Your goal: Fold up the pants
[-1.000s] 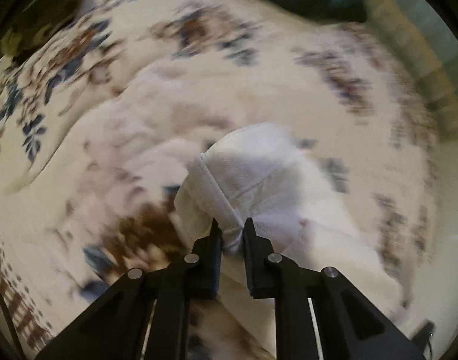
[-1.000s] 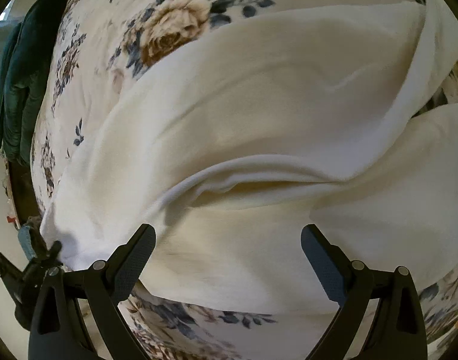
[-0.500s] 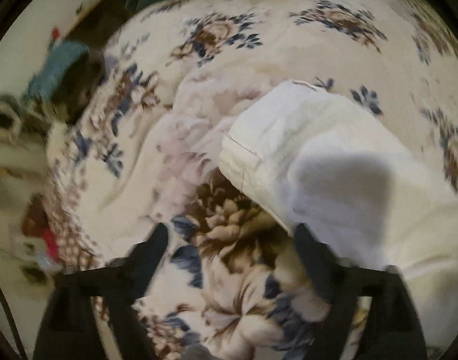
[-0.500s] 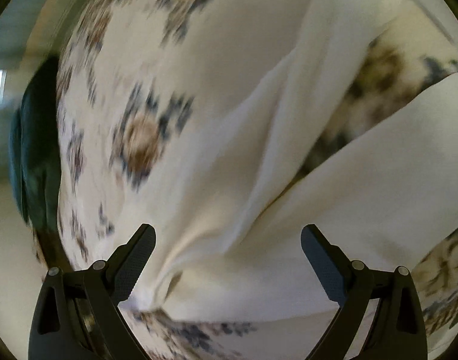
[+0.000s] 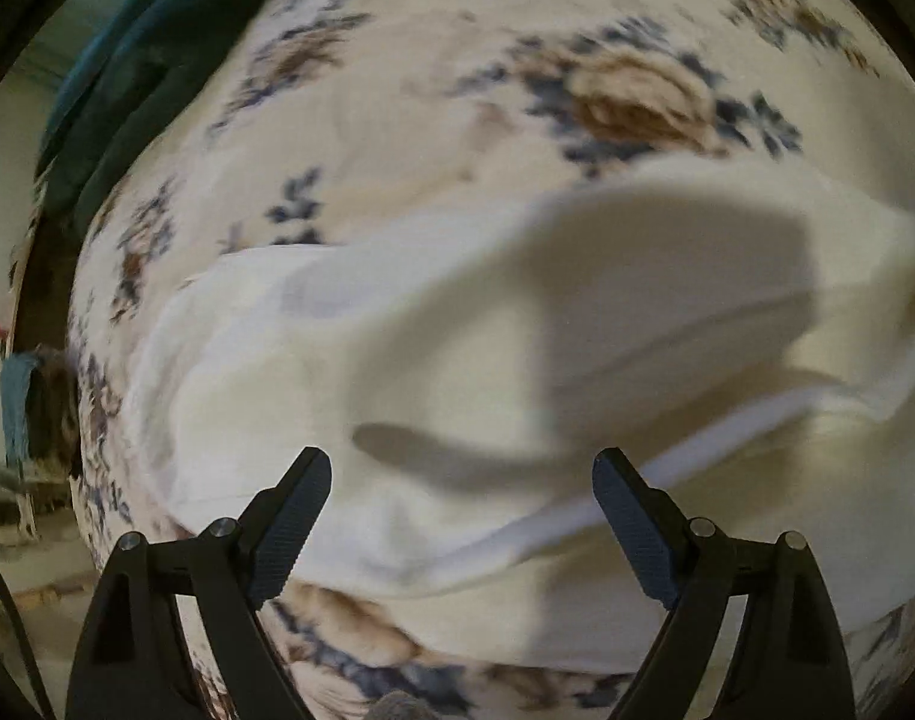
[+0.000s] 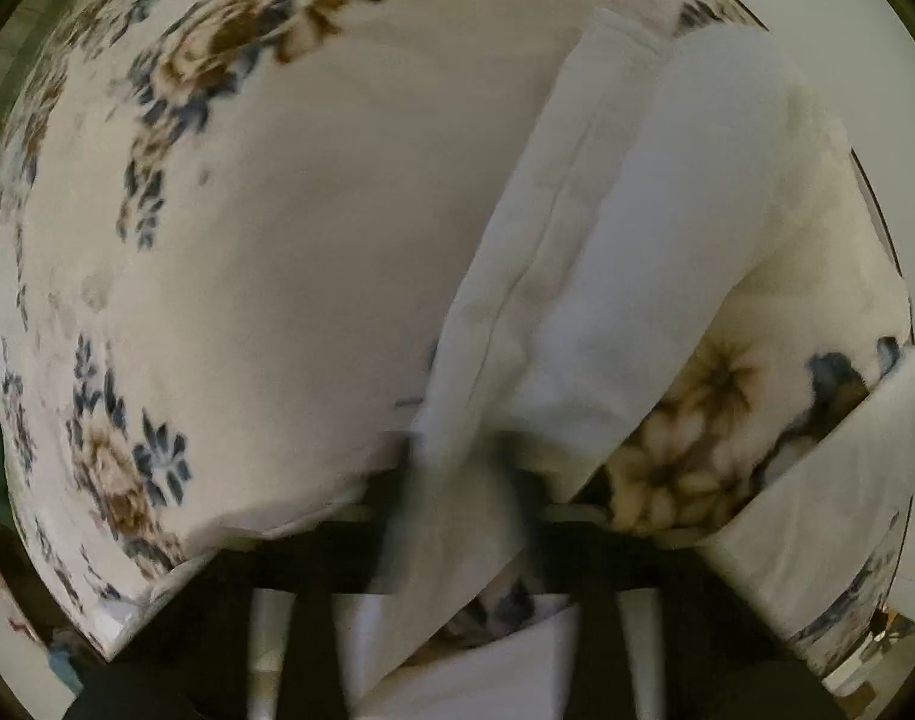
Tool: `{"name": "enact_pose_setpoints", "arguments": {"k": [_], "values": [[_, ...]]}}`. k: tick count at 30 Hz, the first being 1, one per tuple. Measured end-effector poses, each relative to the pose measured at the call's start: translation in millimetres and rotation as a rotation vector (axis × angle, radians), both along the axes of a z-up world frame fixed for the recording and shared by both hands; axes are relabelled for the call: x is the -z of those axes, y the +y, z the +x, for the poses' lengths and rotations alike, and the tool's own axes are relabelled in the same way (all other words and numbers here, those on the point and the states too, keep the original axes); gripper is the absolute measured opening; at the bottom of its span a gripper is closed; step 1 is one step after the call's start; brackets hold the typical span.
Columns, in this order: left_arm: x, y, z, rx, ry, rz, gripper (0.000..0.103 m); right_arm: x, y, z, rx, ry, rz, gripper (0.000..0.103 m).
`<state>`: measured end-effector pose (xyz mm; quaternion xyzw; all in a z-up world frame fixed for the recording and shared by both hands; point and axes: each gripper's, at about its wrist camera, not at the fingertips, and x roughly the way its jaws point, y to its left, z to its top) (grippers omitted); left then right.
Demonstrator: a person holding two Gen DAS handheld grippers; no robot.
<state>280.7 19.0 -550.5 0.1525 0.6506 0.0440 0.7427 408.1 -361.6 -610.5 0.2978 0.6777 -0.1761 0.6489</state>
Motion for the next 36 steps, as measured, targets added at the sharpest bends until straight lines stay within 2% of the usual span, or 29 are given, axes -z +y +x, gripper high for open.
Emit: {"name": "enact_pose_setpoints", "arguments": {"k": [5,9,11,13,15,18,20,21,22,25,26,28,30,32,34,36], "values": [[10.6,-2.3,-6.3,0.0,0.045,-0.005,0.089,-44.2,-19.0,-51.2,0.1,-0.124,0.042,0.01],[19.0,2.9,-11.3,-0.015,0.081,-0.013,0.089,-73.1,-41.5,-138.3,0.251,-0.185,0.12,0.008],[24.2,1.4,-13.1,-0.009,0.091,-0.004,0.089,-70.7,-47.8,-175.2,0.283,-0.168,0.11,0.005],[29.4,0.7,-14.2,0.003,0.103,-0.001,0.089,-46.5,-53.5,-201.5,0.279,-0.113,0.114,0.005],[29.0,-0.8,-16.1,0.018,0.1,0.006,0.089,-12.1,-61.0,-217.9,0.292,-0.056,0.186,0.006],[26.6,-2.3,-21.7,0.038,0.1,0.032,0.089,-2.1,-69.6,-231.7,0.308,-0.078,0.25,0.019],[24.6,-2.4,-25.7,0.031,0.11,0.023,0.089,-15.6,-78.8,-239.8,0.314,-0.122,0.223,0.037],[22.0,-2.0,-27.3,0.021,0.111,0.014,0.089,-24.6,-85.1,-243.4,0.317,-0.129,0.18,0.051],[17.2,-1.1,-29.5,0.005,0.105,-0.01,0.089,-31.8,-91.9,-246.7,0.33,-0.149,0.152,0.058],[-7.0,7.6,-36.9,-0.099,0.059,-0.168,0.089,-34.5,-113.4,-247.0,0.387,-0.178,0.136,0.058],[-15.8,13.3,-40.2,-0.156,0.042,-0.257,0.089,-30.2,-119.5,-244.3,0.415,-0.18,0.153,0.058],[-27.1,28.0,-46.8,-0.293,0.031,-0.5,0.089,-16.1,-128.8,-239.8,0.48,-0.201,0.237,0.058],[-22.6,35.7,-49.7,-0.416,0.056,-0.685,0.089,-8.5,-132.9,-232.1,0.506,-0.211,0.281,0.058],[-4.9,37.4,-48.5,-0.554,0.091,-0.785,0.089,-4.5,-130.3,-227.9,0.499,-0.22,0.302,0.058],[12.6,34.2,-47.2,-0.629,0.107,-0.859,0.089,-1.7,-120.8,-220.4,0.489,-0.23,0.301,0.058],[27.5,29.3,-43.7,-0.661,0.126,-0.884,0.083,1.5,-116.3,-215.8,0.485,-0.241,0.295,0.052]]}}
